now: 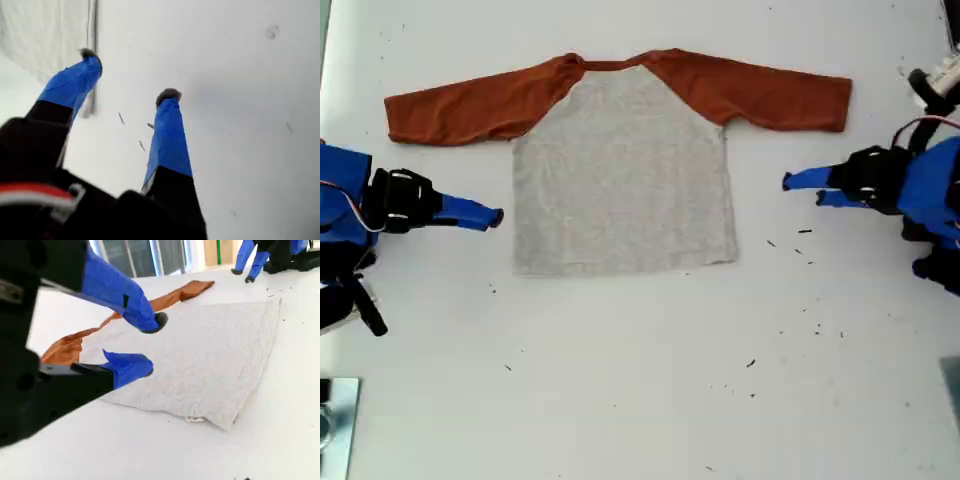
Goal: Fold t shirt
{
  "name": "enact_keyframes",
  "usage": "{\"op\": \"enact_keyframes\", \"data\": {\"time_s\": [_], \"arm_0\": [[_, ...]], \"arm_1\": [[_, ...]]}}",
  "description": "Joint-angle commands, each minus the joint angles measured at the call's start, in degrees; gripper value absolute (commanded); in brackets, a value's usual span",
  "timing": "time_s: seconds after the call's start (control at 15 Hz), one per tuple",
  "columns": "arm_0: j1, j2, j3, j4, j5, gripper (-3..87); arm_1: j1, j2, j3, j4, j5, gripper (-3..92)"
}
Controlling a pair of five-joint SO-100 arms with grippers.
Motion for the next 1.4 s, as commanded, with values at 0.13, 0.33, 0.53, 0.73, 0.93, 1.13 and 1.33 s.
{"op": "enact_keyframes", "data": {"time_s": [0.13, 0.33, 0.53, 0.73, 0.93, 1.13, 1.33], "arm_0": [[1.93, 0.35, 0.44, 0.09, -2.11, 11.2], [0.97, 0.35, 0.44, 0.09, -1.67, 13.8], [-1.76, 0.35, 0.44, -0.35, 5.45, 3.5], [-4.13, 0.44, 0.44, -2.11, 6.06, -0.3], [-2.81, 0.44, 0.44, -1.76, 6.06, -0.3], [-2.11, 0.44, 0.44, -0.26, 6.06, -0.3], [-0.26, 0.44, 0.44, -0.26, 6.06, -0.3]], "arm_1": [[-6.94, 0.7, 2.72, -3.25, -6.86, 3.5], [-6.06, 0.7, -0.7, 0.0, -6.77, 3.5], [0.97, -9.76, -15.56, 2.55, -13.89, 3.4], [19.51, -39.2, -43.77, 8.35, -33.05, 3.5], [35.86, -60.73, -65.13, 10.81, -50.98, 4.1], [42.71, -73.83, -69.26, 5.27, -60.56, 39.9], [47.64, -77.61, -63.28, -4.92, -67.06, 39.9]]}}
